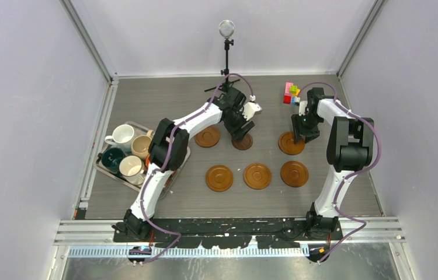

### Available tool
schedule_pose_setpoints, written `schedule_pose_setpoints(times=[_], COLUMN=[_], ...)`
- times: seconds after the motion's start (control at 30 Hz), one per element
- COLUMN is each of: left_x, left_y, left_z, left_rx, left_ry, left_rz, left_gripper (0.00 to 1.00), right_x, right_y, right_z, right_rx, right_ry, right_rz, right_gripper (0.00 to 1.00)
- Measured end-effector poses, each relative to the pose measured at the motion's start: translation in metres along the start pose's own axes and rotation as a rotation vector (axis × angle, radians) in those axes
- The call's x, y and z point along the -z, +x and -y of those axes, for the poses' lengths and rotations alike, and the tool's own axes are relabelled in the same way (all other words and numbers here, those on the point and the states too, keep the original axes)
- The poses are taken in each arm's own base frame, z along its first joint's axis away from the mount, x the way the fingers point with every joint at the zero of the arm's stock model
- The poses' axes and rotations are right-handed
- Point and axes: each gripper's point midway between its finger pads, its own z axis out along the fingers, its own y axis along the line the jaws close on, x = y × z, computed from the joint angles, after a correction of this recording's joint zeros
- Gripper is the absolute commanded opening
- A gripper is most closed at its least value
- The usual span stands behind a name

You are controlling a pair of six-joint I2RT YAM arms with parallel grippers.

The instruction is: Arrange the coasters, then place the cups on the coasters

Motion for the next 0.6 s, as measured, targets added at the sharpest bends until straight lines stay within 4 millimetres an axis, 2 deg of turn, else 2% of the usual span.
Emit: schedule_pose_setpoints(times=[0.23, 0.6], left_x=[-0.002, -0.011], left_y=[-0.003, -0.015], left_z=[0.008, 0.020], left_rx=[-0.008, -0.023], left_ry=[0.020, 0.035], left_rz=[0.002, 0.018], left_gripper=[0.53, 0.49], right_x=[0.001, 0.006], right_y=[0.001, -0.007], right_z=[-0.001, -0.001], right_rx=[-0.003, -0.009], right_ry=[-0.002, -0.006], right_rz=[-0.007, 0.011], right_gripper=[0.60, 0.61])
